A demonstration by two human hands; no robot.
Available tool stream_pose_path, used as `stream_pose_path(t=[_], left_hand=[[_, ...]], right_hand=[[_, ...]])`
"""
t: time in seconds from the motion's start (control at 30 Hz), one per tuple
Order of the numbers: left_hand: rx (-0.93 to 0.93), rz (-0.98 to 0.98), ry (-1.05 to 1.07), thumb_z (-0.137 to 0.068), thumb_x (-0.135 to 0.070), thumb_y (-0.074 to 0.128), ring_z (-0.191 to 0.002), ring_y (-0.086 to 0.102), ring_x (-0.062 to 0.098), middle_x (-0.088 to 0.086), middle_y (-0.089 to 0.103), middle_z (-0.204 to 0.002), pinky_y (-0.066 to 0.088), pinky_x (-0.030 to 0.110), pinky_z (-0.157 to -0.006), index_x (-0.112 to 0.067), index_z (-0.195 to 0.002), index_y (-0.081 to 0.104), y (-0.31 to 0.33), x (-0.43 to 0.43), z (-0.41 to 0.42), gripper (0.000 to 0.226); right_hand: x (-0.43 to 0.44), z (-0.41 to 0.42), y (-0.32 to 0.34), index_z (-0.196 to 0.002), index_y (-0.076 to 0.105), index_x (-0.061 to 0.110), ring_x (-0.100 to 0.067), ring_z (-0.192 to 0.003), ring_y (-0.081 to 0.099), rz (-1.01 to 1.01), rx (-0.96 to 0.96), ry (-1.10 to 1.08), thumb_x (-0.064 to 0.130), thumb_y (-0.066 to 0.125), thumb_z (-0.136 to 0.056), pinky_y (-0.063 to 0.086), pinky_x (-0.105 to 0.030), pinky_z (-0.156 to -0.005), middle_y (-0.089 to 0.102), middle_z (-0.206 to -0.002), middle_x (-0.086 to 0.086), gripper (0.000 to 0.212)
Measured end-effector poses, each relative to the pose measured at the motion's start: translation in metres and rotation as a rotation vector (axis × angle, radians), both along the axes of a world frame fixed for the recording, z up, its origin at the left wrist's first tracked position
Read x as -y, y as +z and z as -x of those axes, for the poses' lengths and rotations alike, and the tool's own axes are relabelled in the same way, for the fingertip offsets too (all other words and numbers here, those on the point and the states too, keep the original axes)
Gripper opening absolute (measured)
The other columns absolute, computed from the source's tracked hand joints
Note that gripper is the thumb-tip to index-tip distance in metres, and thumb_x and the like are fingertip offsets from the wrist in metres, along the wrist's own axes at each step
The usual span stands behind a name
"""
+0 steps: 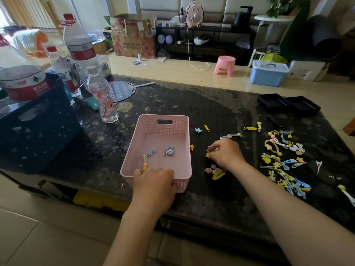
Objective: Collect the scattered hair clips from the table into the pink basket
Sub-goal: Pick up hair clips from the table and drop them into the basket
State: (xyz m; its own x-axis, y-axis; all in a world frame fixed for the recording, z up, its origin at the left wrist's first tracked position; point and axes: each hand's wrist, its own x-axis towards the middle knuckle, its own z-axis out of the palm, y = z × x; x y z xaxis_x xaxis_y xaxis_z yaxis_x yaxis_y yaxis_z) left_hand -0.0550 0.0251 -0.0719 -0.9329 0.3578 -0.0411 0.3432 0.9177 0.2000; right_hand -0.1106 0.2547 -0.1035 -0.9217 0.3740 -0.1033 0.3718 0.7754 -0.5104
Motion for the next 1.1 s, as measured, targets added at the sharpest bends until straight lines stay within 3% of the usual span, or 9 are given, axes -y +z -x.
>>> stream_pose_path(t=[0.13,0.3,0.4,0.5,0.7,0.77,0.9,1.0,1.1], left_hand=[[-0.010,-0.004,0.001,-0.096,-0.043,0.051,-0.088,0.052,0.016,-0.008,0.061,-0.094,0.031,0.038,-0.084,-0.031,-0.091,0.055,0.000,0.001,0.001,0.013],[-0.011,-0.017,0.002,-0.095,-0.042,0.052,-0.087,0.052,0.015,-0.009,0.061,-0.092,0.033,0.038,-0.084,-0.032,-0.090,0.056,-0.001,0.001,0.000,0.012],[-0.004,-0.007,0.006,-0.094,-0.042,0.053,-0.086,0.052,0.015,-0.010,0.059,-0.089,0.033,0.038,-0.083,-0.033,-0.089,0.057,-0.002,0.000,0.001,0.011],[-0.017,0.008,0.004,-0.094,-0.043,0.052,-0.089,0.053,0.016,-0.010,0.061,-0.091,0.032,0.039,-0.082,-0.033,-0.091,0.057,-0.003,0.001,0.001,0.012],[-0.015,0.032,-0.005,-0.094,-0.045,0.048,-0.095,0.053,0.019,-0.010,0.061,-0.097,0.032,0.041,-0.085,-0.031,-0.097,0.058,-0.003,0.002,0.001,0.017],[-0.009,0.027,-0.012,-0.095,-0.045,0.047,-0.096,0.052,0.018,-0.010,0.061,-0.097,0.033,0.041,-0.086,-0.032,-0.098,0.057,-0.002,0.003,0.000,0.016],[-0.002,0.003,-0.008,-0.095,-0.044,0.048,-0.096,0.051,0.016,-0.012,0.060,-0.097,0.033,0.040,-0.088,-0.033,-0.096,0.056,-0.001,0.002,-0.001,0.014],[0.000,-0.005,-0.010,-0.095,-0.044,0.048,-0.096,0.050,0.014,-0.013,0.059,-0.097,0.032,0.038,-0.087,-0.034,-0.096,0.057,-0.001,0.002,0.000,0.014],[0.012,-0.023,-0.013,-0.095,-0.044,0.049,-0.095,0.049,0.012,-0.013,0.058,-0.096,0.030,0.037,-0.085,-0.033,-0.095,0.057,0.001,0.004,0.002,0.014]], right_hand=[[0.007,0.002,0.031,-0.098,0.076,0.019,-0.018,-0.084,0.069,0.401,-0.212,-0.094,0.009,0.067,-0.085,0.062,-0.039,-0.074,0.069,-0.088,0.003,0.019],[0.047,0.012,0.069,-0.100,0.076,0.022,-0.015,-0.078,0.068,0.396,-0.372,0.177,0.016,0.068,-0.089,0.062,-0.036,-0.068,0.071,-0.086,0.004,0.015],[0.071,0.014,0.074,-0.108,0.077,0.019,-0.011,-0.092,0.063,0.206,-0.342,0.398,0.015,0.067,-0.089,0.053,-0.019,-0.080,0.066,-0.103,0.005,0.021],[0.078,0.015,0.066,-0.124,0.069,0.024,-0.017,-0.109,0.061,0.188,-0.209,0.551,0.019,0.070,-0.090,0.049,-0.027,-0.094,0.054,-0.139,-0.001,0.035],[0.042,0.018,0.046,-0.132,0.060,0.016,-0.011,-0.104,0.058,0.248,-0.328,0.168,0.012,0.055,-0.093,0.047,-0.028,-0.088,0.058,-0.135,-0.004,0.039],[0.024,0.023,0.031,-0.140,0.050,0.015,-0.022,-0.121,0.055,0.170,-0.242,0.052,0.014,0.055,-0.092,0.046,-0.033,-0.097,0.052,-0.141,-0.009,0.048],[0.004,0.030,-0.005,-0.157,0.013,0.023,-0.030,-0.150,0.018,-0.023,0.120,0.113,0.034,0.069,-0.085,0.028,-0.046,-0.118,0.013,-0.164,-0.010,0.092],[0.007,0.045,-0.018,-0.157,-0.001,0.032,-0.031,-0.152,-0.005,-0.066,0.213,0.179,0.047,0.073,-0.081,0.015,-0.053,-0.121,-0.006,-0.166,-0.005,0.107],[0.011,0.067,-0.023,-0.155,-0.003,0.039,-0.034,-0.151,-0.012,-0.149,0.272,0.234,0.059,0.066,-0.080,0.010,-0.056,-0.120,-0.011,-0.166,-0.005,0.104]])
